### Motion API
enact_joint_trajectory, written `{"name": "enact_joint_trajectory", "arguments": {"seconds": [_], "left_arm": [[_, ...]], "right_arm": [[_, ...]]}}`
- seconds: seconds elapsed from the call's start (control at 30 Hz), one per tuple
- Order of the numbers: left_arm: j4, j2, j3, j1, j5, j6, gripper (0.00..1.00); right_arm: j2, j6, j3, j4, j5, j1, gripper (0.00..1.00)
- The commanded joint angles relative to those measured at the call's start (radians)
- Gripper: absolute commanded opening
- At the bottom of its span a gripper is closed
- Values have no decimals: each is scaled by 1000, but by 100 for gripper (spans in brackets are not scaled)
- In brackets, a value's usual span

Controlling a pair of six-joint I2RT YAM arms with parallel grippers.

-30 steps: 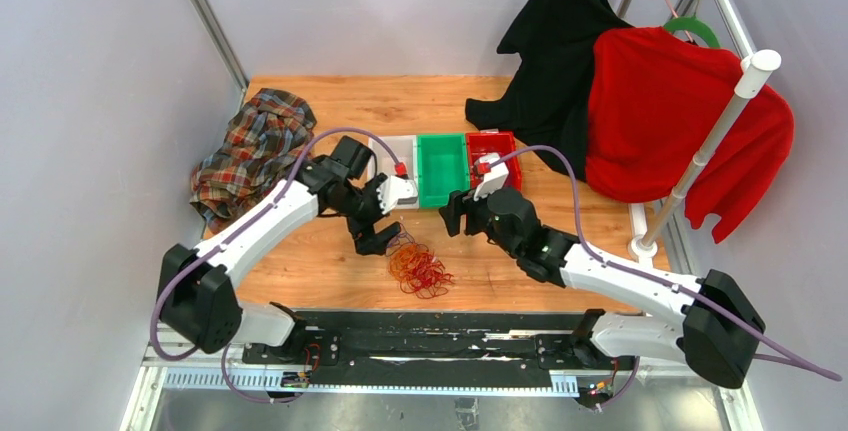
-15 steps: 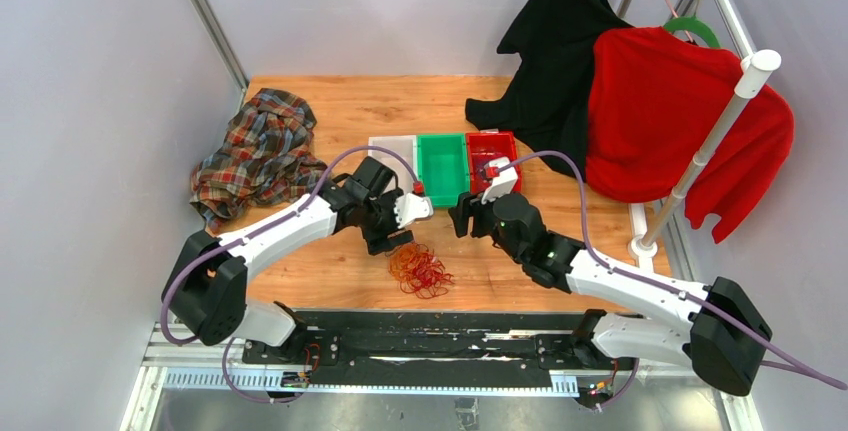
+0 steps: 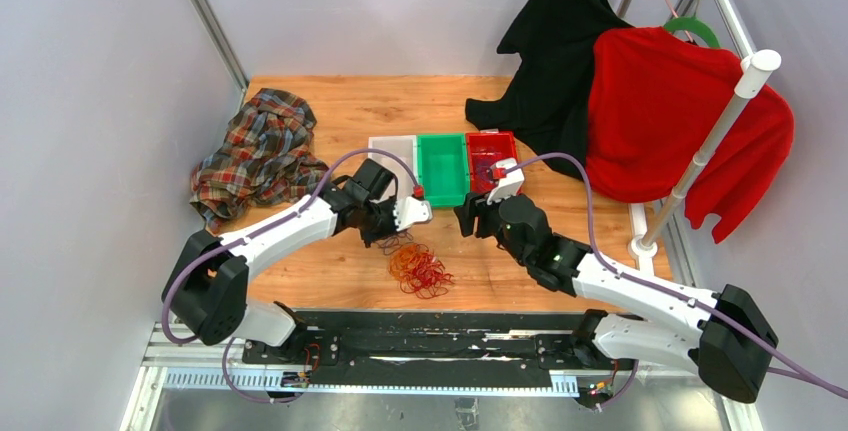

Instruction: Untangle the cables

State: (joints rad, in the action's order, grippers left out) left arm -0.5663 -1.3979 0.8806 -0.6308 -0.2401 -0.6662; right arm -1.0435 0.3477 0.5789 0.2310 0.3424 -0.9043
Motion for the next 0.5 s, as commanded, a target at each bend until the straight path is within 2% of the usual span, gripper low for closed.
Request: {"name": "enact_joint_trajectory", "arguments": {"seconds": [0.0, 0.1, 0.23, 0.47], "left_arm": [[-57, 37, 48, -2, 28, -14, 1], [-143, 64, 117, -2, 58, 18, 1], [-306, 129, 288, -2, -5, 90, 1], [-441, 216, 502, -3, -112, 192, 0]], "right_arm": [[15, 12, -7, -3, 19, -12, 60], [7, 13, 0, 26, -17, -14, 63], [-14, 0, 17, 96, -60, -39, 71], [-34, -33, 98, 196, -114, -130, 73]]}}
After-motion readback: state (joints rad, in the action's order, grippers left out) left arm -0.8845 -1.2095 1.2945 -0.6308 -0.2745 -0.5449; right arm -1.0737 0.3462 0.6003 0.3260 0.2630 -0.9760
